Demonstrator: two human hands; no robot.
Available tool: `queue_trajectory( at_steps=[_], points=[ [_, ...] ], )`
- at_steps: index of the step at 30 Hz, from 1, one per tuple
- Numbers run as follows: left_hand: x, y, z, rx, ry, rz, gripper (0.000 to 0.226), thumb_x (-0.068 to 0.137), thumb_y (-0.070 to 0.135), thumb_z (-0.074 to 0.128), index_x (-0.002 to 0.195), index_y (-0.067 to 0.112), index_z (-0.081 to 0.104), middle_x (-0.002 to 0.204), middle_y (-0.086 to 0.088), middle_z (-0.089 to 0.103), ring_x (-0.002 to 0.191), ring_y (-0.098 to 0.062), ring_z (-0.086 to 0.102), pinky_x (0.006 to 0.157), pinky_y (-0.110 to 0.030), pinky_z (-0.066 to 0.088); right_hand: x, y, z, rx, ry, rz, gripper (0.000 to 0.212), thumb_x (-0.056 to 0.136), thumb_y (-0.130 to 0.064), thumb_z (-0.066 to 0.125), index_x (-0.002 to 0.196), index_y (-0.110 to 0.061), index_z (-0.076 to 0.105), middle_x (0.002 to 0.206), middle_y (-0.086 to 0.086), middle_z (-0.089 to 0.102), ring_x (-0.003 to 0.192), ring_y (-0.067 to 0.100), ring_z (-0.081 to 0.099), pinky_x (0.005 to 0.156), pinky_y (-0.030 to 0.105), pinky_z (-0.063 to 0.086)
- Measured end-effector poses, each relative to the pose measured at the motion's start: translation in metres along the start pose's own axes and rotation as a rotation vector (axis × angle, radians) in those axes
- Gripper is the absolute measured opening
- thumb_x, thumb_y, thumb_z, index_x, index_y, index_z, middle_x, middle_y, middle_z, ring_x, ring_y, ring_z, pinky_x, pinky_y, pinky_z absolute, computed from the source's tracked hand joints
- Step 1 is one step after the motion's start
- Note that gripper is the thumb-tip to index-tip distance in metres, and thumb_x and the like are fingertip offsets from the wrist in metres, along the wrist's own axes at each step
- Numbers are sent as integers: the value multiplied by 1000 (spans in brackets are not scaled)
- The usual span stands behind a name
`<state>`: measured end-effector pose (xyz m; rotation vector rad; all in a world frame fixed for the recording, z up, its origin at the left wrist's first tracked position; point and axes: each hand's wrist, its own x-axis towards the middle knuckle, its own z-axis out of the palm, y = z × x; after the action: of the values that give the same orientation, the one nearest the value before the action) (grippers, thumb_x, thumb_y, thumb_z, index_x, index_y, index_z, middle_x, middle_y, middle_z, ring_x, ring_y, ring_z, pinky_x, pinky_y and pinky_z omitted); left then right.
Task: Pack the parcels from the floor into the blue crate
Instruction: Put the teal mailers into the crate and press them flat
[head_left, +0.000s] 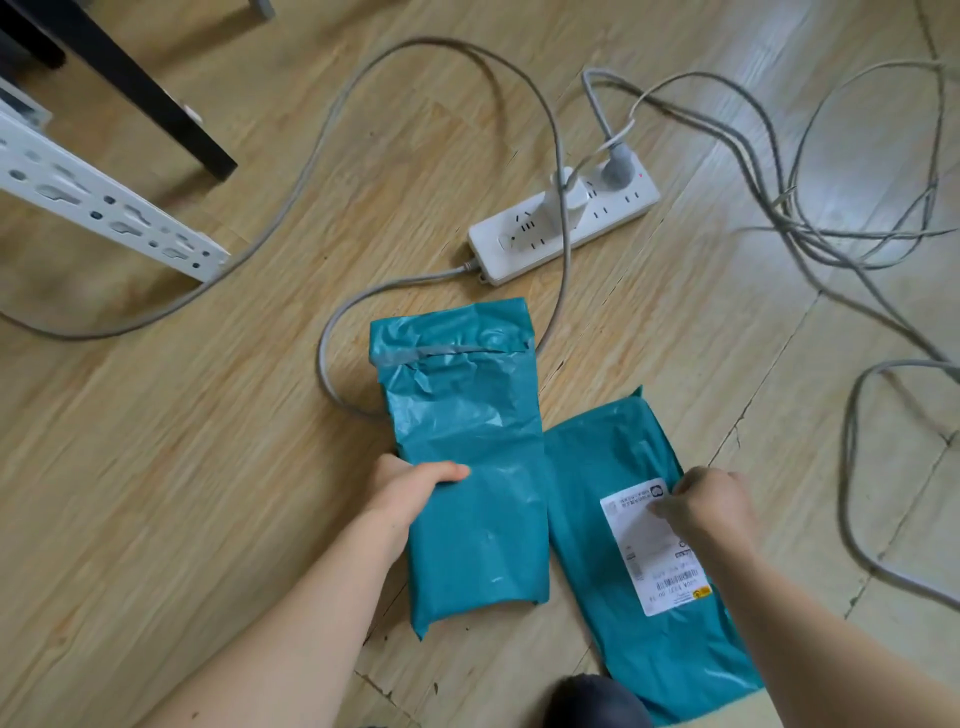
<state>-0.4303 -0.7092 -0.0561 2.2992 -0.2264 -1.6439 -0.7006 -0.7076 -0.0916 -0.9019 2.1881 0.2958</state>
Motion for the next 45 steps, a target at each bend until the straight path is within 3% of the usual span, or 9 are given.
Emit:
queue_trajectory(
  at_steps=[4,8,12,16,20,25,32,41,45],
  points=[
    [-30,10,-10,31,-34,26,24,67,6,79,85,10,65,82,-1,69,71,-14,65,55,-22,45,-22,-5,-7,90,-120,28,26,80,-12,66,103,-11,53,85,11,64,72,25,60,61,31,45],
    [-55,23,-24,44,-39,63,24,69,6,77,87,10,62,84,-3,69,72,-15,65,57,-24,46,-53,-6,-12,-10,-155,-53,77,74,-18,77,138,-20,34,131,13,45,89,27,60,74,36,52],
    [-44,23,-28,10,-6,63,27,72,4,74,89,11,55,86,-6,64,73,-18,62,59,-25,47,-60,-8,9,-179,-147,-146,101,68,-25,81,146,-25,15,134,12,36,91,30,59,68,33,48],
    [-26,14,-22,27,-25,57,38,68,5,77,98,8,55,93,-10,66,80,-24,66,70,-32,53,-55,-3,42,-173,-71,-118,69,64,-29,81,117,-25,37,112,7,44,80,30,57,65,31,46],
    [-29,15,-26,62,-86,59,44,68,1,76,106,9,56,96,-10,68,85,-26,68,80,-38,55,-55,-14,35,-317,-250,-120,39,66,-36,77,91,-21,51,99,3,50,82,22,56,67,28,45],
    [-71,26,-52,5,-59,107,30,70,-1,76,95,10,63,87,-1,69,74,-14,65,62,-24,50,-85,-30,9,-193,-236,-199,20,74,-22,68,70,-22,48,74,1,61,70,19,58,55,27,43],
    [-187,72,-106,-43,-84,209,32,74,-2,72,88,23,59,82,12,64,72,-3,59,56,-16,42,-179,-62,-85,19,-75,-302,28,76,-10,58,97,-26,52,82,0,67,73,23,64,59,33,54],
    [-376,162,-206,-34,-16,378,33,77,3,72,84,31,54,85,14,62,80,-7,59,65,-18,45,-338,-138,-261,-27,-100,-517,20,85,-8,55,99,-19,65,89,0,65,72,16,60,44,19,40],
    [-467,178,-258,-60,49,465,31,78,6,72,96,27,57,87,16,61,79,-1,57,64,-17,44,-421,-168,-318,-3,-131,-657,19,87,-8,56,101,-19,65,93,2,67,78,20,64,54,27,52]
  ],
)
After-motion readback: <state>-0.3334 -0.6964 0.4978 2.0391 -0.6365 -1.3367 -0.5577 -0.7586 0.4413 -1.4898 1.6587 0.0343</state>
